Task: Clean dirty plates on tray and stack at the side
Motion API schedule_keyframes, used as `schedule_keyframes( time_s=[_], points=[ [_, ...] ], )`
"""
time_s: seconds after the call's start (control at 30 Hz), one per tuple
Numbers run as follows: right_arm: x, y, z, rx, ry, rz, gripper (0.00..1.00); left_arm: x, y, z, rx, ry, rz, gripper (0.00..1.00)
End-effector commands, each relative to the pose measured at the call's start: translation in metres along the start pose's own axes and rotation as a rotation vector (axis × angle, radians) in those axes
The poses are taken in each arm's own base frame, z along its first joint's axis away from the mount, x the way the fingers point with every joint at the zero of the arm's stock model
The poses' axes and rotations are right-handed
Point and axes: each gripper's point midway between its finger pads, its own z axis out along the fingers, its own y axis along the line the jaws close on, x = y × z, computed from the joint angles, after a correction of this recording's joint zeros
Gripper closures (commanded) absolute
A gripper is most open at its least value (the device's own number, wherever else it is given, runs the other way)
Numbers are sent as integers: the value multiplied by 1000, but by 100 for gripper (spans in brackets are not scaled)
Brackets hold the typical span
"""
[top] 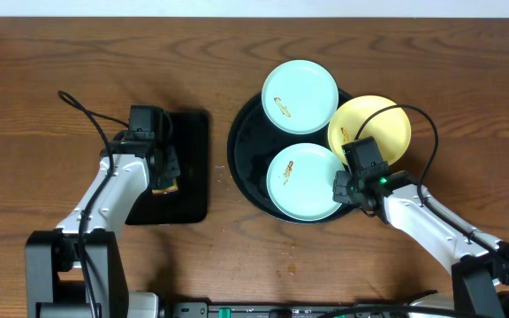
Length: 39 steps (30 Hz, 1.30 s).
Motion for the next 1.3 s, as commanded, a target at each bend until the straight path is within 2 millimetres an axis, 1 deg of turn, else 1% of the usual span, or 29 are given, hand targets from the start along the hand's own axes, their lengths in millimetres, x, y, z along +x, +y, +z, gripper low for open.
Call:
schedule_keyframes(
  time_s=[0.0,0.3,0.63,1.27],
  points=[
    [3,-2,2,18,3,-16,85,7,-1,5,5,21,22,63],
    [3,-2,2,19,4,-16,85,7,-1,6,5,21,22,63],
    [3,-2,2,19,4,-16,85,14,-1,20,-7,65,28,63],
    [4,-3,2,19,4,-16,85,12,-1,20,-5,57,26,63]
  ],
)
